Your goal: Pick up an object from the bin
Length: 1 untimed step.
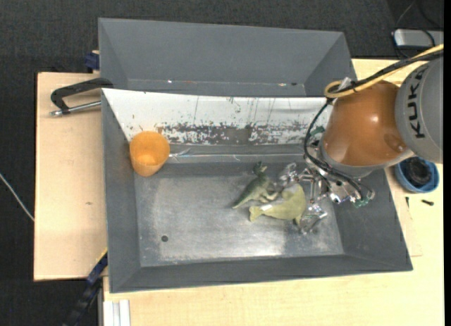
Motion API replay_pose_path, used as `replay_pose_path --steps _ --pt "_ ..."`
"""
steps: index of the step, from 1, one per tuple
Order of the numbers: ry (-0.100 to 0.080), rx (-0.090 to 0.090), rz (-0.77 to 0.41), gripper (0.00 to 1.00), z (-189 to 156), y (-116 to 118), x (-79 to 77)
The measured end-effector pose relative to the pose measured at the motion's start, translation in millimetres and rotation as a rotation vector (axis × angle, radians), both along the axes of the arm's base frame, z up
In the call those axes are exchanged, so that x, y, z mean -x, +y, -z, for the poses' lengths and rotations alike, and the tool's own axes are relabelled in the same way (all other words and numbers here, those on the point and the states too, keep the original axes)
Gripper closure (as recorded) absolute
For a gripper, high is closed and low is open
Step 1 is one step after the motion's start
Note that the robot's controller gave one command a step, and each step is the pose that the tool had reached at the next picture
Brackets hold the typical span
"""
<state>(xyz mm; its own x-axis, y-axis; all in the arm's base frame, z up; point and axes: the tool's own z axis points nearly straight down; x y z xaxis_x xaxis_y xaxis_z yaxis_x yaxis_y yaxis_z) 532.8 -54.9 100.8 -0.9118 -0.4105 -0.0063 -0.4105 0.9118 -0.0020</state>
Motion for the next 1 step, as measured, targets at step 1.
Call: replay_pose_path --steps 1 --pt "-0.005 0.002 -0.216 0.00 26.6 0.5 -3.2"
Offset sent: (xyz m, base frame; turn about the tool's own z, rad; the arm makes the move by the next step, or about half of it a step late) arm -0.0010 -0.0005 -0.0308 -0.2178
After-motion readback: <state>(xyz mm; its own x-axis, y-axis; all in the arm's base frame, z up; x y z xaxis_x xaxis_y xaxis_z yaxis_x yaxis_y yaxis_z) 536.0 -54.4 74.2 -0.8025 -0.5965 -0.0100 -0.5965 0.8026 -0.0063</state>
